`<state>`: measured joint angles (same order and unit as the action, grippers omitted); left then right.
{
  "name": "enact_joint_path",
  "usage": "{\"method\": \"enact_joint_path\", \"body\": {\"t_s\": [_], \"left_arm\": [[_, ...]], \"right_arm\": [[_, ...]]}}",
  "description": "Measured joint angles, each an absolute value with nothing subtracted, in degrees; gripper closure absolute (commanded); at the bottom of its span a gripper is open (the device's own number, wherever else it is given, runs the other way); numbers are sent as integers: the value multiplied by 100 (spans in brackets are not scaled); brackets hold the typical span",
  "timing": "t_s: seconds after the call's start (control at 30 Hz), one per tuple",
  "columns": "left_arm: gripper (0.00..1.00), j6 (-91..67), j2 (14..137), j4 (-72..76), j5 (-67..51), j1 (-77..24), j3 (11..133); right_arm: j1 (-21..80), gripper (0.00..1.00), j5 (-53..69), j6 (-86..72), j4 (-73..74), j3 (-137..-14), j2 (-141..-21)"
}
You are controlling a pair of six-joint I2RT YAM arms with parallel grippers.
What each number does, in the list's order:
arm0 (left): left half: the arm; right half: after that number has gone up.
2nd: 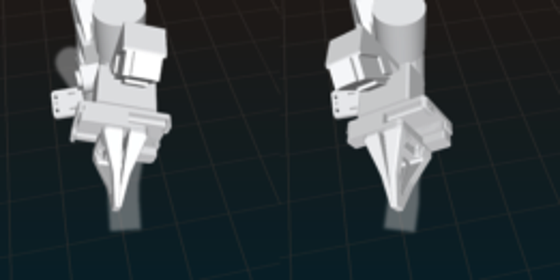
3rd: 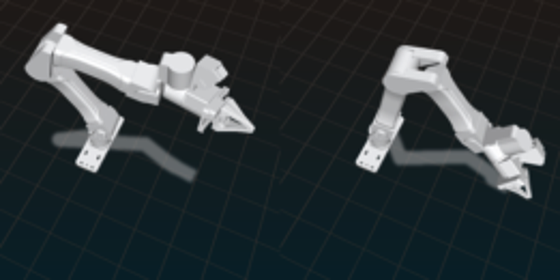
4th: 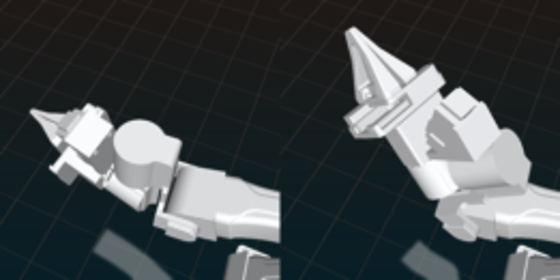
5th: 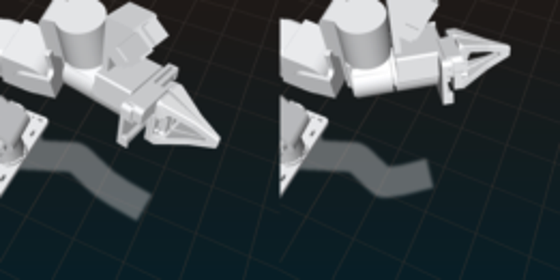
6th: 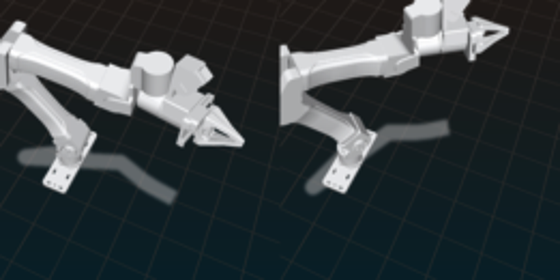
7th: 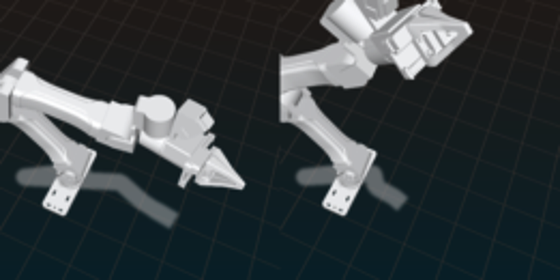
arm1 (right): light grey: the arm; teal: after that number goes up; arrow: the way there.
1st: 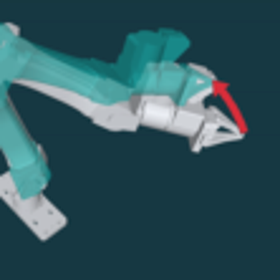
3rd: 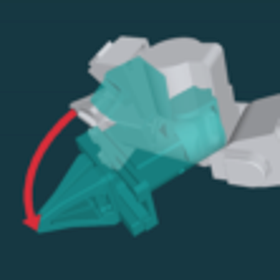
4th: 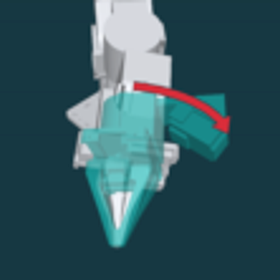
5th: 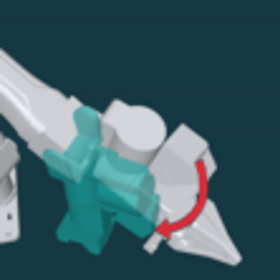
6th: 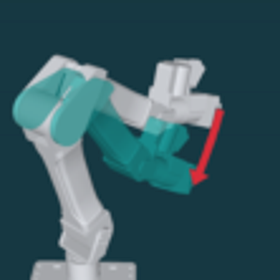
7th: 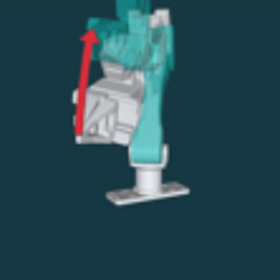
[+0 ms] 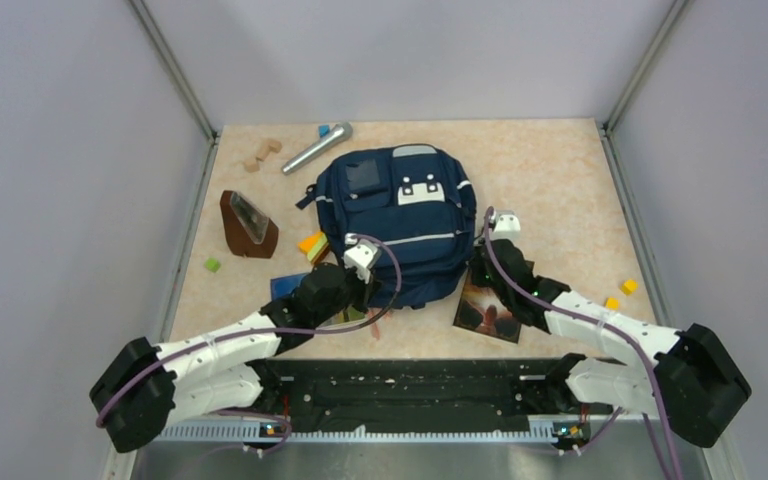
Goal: Pack the student bag
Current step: Zip the student bag at the center of the board.
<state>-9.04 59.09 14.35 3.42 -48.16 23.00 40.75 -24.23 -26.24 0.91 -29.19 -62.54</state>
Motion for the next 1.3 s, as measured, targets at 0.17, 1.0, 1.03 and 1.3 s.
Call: {"method": "enact_joint_path", "body": {"t_s": [0.17,1.0,1.03,1.3], "left_arm": [[88,-819,5542,1039,357,-4814,2272],[30,69,8567,1896,-786,-5513,4650],[31,110,8641,1896,-762,-5546,4683],[48,303,9146,1944,-502,-5712,4995]], "right_arm": [[3920,100,-2060,-2648,-139,-2709,-6139],[3844,100,-1387,-2403,-167,-2471,-5286],[3844,100,-1385,-2403,-158,-2471,-5271],[3844,100,-1380,-2362,-108,-2399,-5258]]}}
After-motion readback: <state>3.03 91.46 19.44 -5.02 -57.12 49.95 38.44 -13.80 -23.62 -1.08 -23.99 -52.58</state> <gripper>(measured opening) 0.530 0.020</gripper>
